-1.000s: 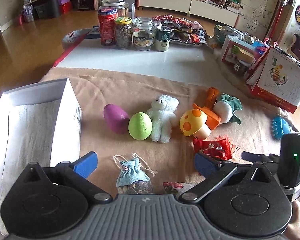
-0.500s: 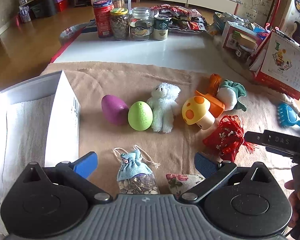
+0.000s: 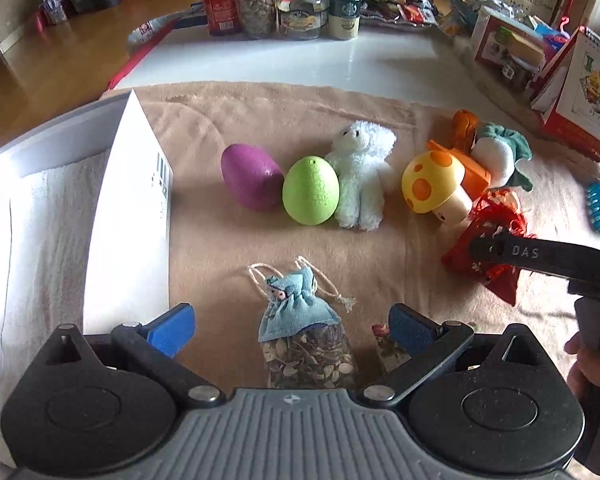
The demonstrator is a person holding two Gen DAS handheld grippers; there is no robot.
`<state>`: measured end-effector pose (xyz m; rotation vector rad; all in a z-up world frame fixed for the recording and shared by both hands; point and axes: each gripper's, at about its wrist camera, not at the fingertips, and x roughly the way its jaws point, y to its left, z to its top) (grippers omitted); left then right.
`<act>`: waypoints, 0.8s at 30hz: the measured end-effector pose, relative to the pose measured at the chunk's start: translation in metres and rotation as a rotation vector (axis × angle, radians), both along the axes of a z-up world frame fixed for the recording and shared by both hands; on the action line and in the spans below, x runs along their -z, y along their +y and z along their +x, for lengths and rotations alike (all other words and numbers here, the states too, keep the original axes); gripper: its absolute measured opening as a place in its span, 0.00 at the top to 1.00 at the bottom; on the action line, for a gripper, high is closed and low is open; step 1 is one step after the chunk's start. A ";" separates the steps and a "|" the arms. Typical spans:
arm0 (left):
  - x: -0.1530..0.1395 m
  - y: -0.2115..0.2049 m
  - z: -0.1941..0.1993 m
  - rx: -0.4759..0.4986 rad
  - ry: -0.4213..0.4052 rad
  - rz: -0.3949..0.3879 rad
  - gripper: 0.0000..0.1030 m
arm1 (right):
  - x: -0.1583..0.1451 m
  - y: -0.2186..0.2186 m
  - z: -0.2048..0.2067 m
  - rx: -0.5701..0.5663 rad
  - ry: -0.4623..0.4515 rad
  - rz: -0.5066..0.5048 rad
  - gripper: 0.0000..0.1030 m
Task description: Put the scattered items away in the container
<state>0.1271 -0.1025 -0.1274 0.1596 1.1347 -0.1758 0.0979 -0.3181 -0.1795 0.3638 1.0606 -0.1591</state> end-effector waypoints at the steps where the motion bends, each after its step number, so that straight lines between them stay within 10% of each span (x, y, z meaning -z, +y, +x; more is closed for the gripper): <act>1: 0.005 -0.001 -0.001 0.002 0.006 0.011 0.01 | -0.002 -0.001 -0.003 -0.004 0.003 -0.020 0.47; 24: 0.035 -0.026 -0.014 0.084 0.074 0.078 0.01 | -0.008 -0.030 -0.031 0.051 0.017 -0.122 0.46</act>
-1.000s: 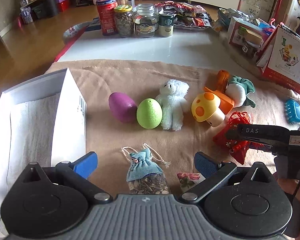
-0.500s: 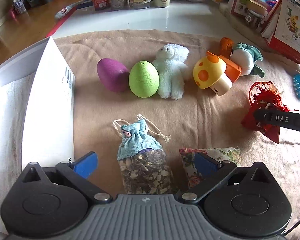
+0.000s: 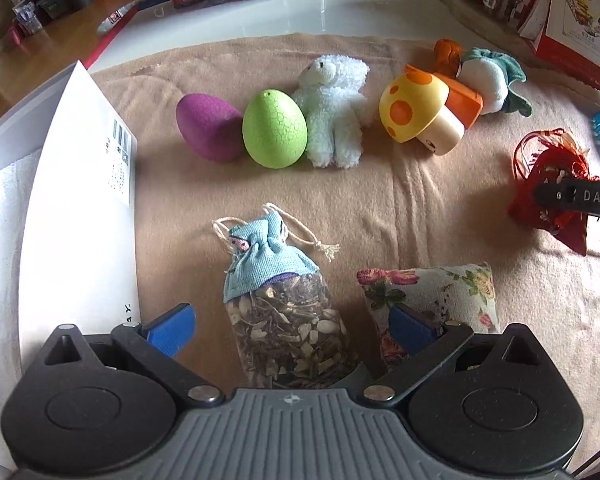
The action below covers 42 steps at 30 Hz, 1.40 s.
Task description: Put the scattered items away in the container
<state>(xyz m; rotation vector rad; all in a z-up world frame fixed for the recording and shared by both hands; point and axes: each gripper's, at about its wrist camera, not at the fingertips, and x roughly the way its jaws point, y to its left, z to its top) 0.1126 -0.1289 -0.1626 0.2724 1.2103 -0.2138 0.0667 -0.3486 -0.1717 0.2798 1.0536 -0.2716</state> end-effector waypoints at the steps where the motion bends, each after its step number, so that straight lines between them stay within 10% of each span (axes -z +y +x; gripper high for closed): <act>1: 0.002 0.000 0.000 0.001 0.003 0.007 0.01 | 0.000 -0.001 0.000 0.000 0.000 0.002 0.46; 27: -0.003 -0.017 0.033 -0.017 -0.082 -0.129 0.11 | -0.020 -0.026 -0.012 0.041 -0.056 -0.031 0.44; 34: -0.006 -0.004 0.035 -0.073 -0.112 -0.040 0.10 | -0.044 0.016 0.009 -0.274 -0.203 -0.075 0.33; 42: -0.010 0.004 0.035 -0.097 -0.088 -0.018 0.08 | -0.021 0.083 0.050 -0.601 -0.150 -0.205 0.46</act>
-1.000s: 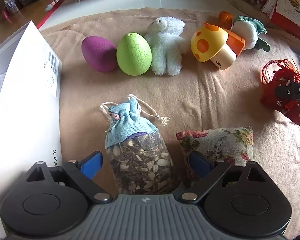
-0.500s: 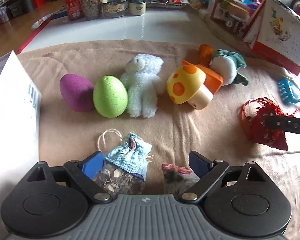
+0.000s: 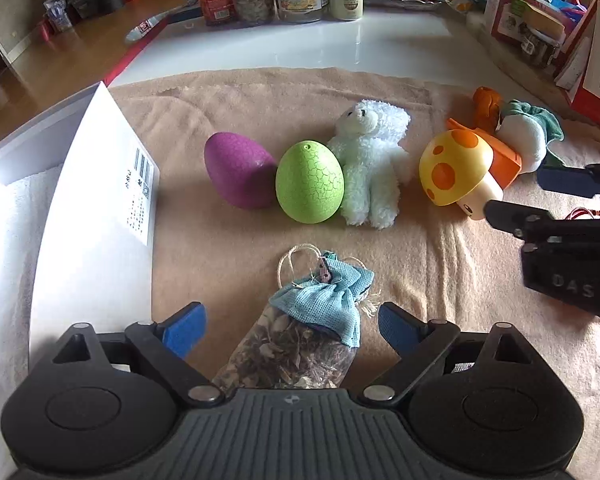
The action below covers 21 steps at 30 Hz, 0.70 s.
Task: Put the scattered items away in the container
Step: 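Grasp the yellow mushroom lamp with the right gripper while the left gripper grasps the seed bag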
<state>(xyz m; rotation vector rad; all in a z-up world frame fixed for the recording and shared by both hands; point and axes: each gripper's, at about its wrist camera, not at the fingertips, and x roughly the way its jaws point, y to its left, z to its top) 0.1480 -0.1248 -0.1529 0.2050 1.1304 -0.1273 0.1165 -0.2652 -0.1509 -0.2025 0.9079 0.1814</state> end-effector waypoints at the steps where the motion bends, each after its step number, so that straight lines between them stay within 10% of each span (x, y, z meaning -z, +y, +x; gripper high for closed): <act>1: 0.001 0.000 0.001 -0.004 0.007 0.016 0.08 | 0.002 0.004 0.003 -0.016 0.001 -0.009 0.46; 13: 0.018 0.012 0.001 0.014 0.098 0.008 0.07 | 0.031 0.018 0.038 0.034 0.111 -0.050 0.45; 21: 0.037 0.004 -0.008 0.087 0.102 0.061 0.36 | 0.018 -0.013 0.002 0.142 0.132 0.107 0.61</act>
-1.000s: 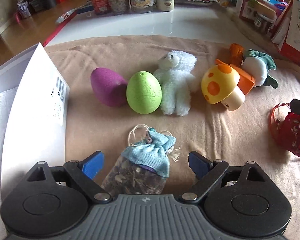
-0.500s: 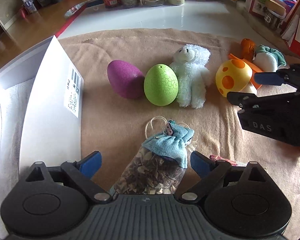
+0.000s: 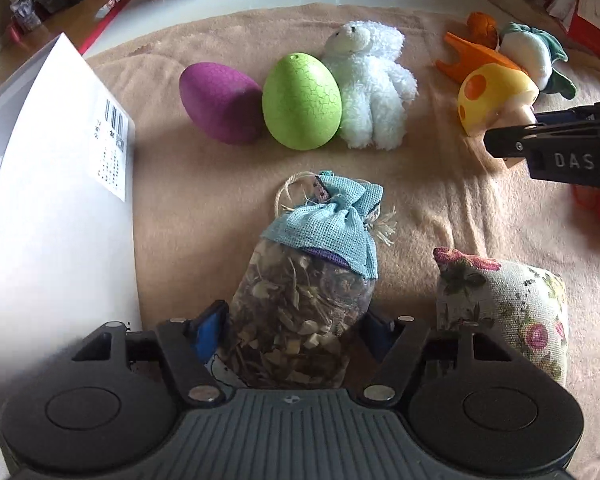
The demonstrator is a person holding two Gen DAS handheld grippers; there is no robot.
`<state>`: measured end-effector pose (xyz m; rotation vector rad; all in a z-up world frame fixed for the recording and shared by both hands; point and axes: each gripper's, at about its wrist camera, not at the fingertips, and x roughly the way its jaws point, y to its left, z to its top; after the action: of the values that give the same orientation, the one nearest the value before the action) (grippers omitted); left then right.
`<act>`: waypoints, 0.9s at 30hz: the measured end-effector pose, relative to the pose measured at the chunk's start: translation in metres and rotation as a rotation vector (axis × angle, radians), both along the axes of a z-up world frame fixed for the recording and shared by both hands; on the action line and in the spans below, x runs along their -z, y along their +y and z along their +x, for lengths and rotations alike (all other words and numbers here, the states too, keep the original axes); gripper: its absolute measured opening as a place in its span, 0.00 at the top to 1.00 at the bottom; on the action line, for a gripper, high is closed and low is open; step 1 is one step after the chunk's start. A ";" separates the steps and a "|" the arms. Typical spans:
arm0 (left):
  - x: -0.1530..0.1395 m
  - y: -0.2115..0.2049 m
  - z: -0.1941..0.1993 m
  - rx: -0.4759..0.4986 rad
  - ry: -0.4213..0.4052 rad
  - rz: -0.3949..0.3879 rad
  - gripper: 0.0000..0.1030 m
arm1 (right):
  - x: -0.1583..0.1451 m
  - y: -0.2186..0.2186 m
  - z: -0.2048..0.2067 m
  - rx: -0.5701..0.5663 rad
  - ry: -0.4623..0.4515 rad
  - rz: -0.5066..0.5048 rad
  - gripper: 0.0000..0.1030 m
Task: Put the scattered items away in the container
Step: 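Grasp the yellow mushroom lamp with the right gripper while the left gripper grasps the seed bag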
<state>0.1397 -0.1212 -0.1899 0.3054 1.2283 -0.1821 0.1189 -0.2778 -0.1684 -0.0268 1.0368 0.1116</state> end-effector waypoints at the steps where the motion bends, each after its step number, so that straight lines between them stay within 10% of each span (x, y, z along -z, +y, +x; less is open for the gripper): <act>1: -0.001 0.000 0.000 -0.001 -0.003 -0.001 0.36 | -0.002 -0.002 -0.005 0.000 0.000 0.000 0.61; 10: -0.004 -0.006 -0.003 0.032 -0.005 -0.009 0.38 | -0.004 -0.012 -0.027 0.000 0.020 -0.010 0.61; 15: 0.004 -0.013 -0.004 0.070 -0.046 0.082 0.06 | 0.005 -0.014 -0.027 -0.004 0.047 -0.015 0.61; 19: 0.006 -0.009 -0.002 0.057 -0.045 0.072 0.02 | 0.012 -0.016 -0.024 0.011 0.057 -0.008 0.60; 23: 0.002 0.000 0.002 0.026 -0.002 -0.083 0.35 | 0.018 -0.017 -0.023 0.029 0.061 0.004 0.60; 27: -0.001 -0.009 -0.004 0.041 -0.011 -0.044 0.41 | 0.017 -0.018 -0.026 0.043 0.060 0.010 0.60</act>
<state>0.1353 -0.1301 -0.1890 0.2931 1.2059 -0.2423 0.0934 -0.2953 -0.1856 0.0074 1.0957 0.0791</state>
